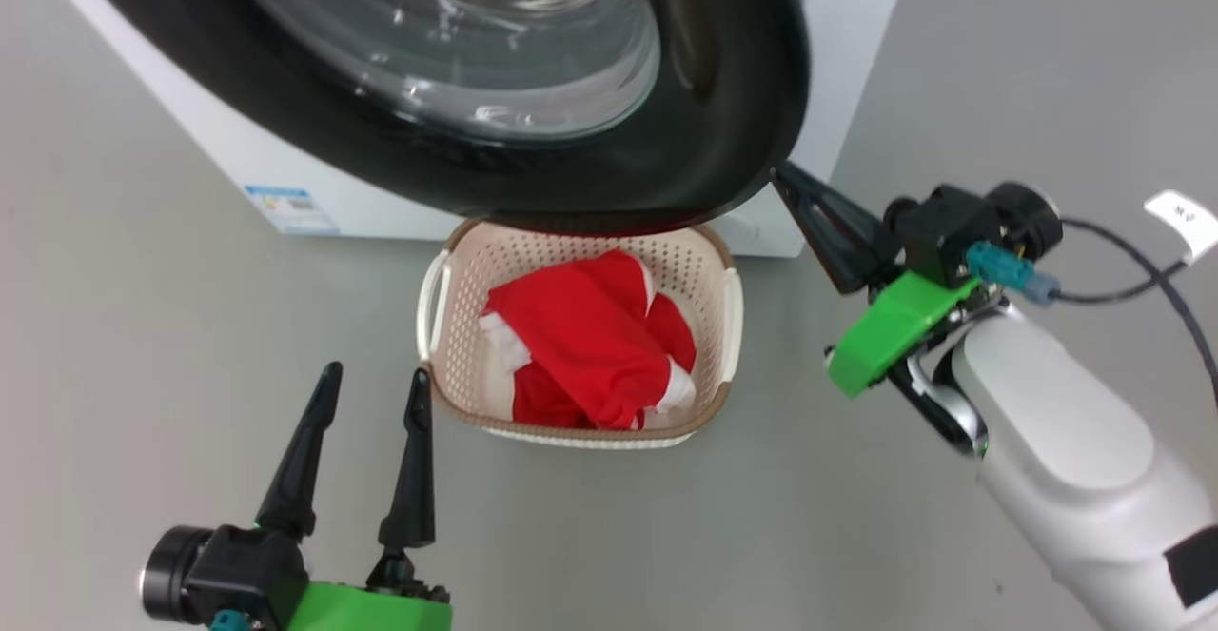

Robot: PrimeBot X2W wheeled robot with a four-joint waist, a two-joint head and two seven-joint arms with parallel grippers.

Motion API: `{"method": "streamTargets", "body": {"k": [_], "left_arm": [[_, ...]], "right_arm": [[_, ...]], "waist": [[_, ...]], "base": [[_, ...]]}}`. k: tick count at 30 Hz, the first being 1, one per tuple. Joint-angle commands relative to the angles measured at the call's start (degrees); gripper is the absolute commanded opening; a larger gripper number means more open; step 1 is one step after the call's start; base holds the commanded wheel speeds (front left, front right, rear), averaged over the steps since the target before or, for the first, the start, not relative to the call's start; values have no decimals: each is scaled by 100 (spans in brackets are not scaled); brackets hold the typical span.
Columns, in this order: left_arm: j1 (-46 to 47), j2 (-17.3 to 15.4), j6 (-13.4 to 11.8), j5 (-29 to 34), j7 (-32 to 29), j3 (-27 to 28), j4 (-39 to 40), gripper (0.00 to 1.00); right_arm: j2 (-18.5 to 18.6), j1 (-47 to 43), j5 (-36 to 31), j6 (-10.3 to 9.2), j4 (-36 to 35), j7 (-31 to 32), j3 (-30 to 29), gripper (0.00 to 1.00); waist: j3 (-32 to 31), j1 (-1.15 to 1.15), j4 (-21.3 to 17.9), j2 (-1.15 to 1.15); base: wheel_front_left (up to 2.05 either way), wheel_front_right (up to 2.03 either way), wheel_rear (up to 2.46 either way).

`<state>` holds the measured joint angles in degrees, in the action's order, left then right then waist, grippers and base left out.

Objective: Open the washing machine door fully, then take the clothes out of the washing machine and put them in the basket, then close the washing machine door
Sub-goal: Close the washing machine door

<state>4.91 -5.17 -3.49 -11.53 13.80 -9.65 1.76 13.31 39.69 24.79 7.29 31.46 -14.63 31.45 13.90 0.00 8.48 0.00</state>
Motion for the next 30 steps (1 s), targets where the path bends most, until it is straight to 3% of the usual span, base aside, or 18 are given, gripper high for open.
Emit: {"method": "streamTargets", "body": {"k": [1, 8, 21, 30], "left_arm": [[180, -18, 28, -31, 77, 142, 92, 100], [383, 81, 44, -108, 110, 53, -52, 100], [782, 183, 42, -77, 118, -70, -92, 100], [1011, 217, 116, -149, 119, -198, -168, 100]], "right_arm": [[9, 169, 55, 20, -74, -37, 121, 0], [182, 888, 170, 20, 114, -37, 471, 0], [416, 1688, 219, 20, 64, -37, -17, 0], [389, 2081, 816, 20, 102, -37, -232, 0]], "waist": [[238, 0, 222, 0], [546, 0, 397, 0], [1078, 0, 509, 0], [1262, 0, 540, 0]], "base": [[0, 0, 0], [0, 0, 0], [0, 0, 0], [0, 0, 0]]}}
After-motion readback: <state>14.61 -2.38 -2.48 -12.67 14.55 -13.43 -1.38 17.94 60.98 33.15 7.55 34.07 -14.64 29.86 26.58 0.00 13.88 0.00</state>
